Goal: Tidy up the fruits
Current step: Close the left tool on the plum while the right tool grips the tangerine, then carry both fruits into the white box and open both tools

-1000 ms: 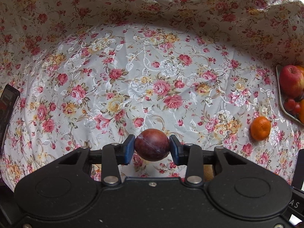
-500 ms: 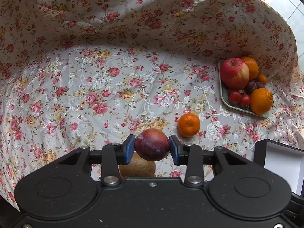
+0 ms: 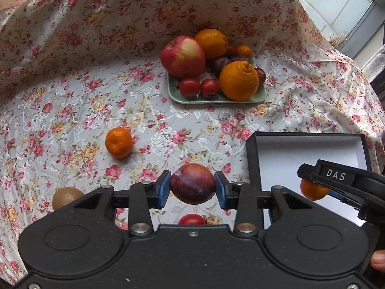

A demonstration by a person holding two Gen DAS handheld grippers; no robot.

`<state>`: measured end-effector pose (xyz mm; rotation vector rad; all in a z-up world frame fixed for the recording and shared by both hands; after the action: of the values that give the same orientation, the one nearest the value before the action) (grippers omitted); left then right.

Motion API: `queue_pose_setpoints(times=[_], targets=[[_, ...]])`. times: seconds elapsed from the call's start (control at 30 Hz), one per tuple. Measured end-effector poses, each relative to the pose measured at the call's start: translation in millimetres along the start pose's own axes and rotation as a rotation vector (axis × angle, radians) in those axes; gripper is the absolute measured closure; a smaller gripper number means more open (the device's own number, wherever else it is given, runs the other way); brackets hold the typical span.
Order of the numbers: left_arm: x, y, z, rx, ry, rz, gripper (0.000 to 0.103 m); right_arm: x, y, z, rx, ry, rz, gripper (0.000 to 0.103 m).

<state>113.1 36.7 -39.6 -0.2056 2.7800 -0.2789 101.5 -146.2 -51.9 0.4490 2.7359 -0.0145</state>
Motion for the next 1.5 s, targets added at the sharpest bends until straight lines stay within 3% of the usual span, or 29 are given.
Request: queue_pose_setpoints(times=[0.3, 0.63, 0.93, 1.33, 1.5], targets=[[29, -82, 14, 0.056, 0.031, 0.107, 0.056, 5, -95, 1, 0.106, -0.007, 0.137, 0.059], [57, -121, 50, 0.01, 0.088, 0.169, 0.056, 18, -166, 6, 0.161, 0.024, 0.23, 0.059], [65, -130, 66, -0.008, 0.121, 0.166, 0.056, 21, -182, 15, 0.165, 0.048, 0.238, 0.059], [67, -138, 64, -0.012, 0.107, 0.198, 0.056, 22, -186, 14, 0.178, 0.061, 0.252, 0.058], [67, -137, 63, -0.011, 0.107, 0.195, 0.056, 19, -185, 8, 0.214, 0.019, 0.242, 0.06]])
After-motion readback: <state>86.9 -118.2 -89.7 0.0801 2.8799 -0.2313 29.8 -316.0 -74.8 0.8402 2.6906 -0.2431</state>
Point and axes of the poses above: each gripper's, at about its wrist camera, not at the fingertips, and z roughly the way its jaws point, y to its left, x to its underside, the point moved 5 cm from there along z, roughly the way its jaws point, and after that the axes turned 14 degrees about -z, right-handed, at the moved point
